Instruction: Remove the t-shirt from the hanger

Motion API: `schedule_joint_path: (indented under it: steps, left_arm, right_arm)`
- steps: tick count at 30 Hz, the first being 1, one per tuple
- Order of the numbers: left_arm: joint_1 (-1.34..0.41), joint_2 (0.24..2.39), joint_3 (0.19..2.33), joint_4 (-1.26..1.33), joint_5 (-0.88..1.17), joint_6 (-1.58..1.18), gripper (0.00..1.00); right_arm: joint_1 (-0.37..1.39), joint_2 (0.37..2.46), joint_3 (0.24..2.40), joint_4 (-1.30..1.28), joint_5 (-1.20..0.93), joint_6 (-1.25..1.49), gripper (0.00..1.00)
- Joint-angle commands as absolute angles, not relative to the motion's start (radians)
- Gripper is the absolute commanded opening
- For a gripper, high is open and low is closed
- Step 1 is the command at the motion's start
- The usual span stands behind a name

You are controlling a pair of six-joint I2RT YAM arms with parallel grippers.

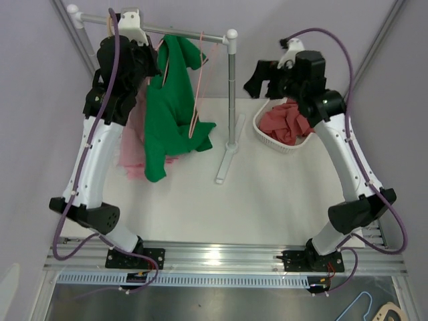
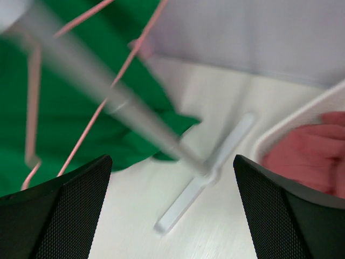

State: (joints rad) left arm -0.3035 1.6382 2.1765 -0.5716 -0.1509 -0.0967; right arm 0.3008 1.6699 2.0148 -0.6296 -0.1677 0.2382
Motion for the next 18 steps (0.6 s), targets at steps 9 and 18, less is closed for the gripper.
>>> schedule_joint_path:
  steps: [9, 18]
  left_arm:
    - [-0.422, 1.425, 1.940, -0.616, -0.564, -0.228, 0.01]
    - [-0.485, 1.446, 2.006, -0.803, -0.635, -0.423, 0.01]
  right_arm:
    - [0.723, 1.342, 1.637, -0.469, -0.682, 0.164, 1.00]
    - [1.034, 1.416, 1.453, -0.198, -0.628, 0.181, 1.00]
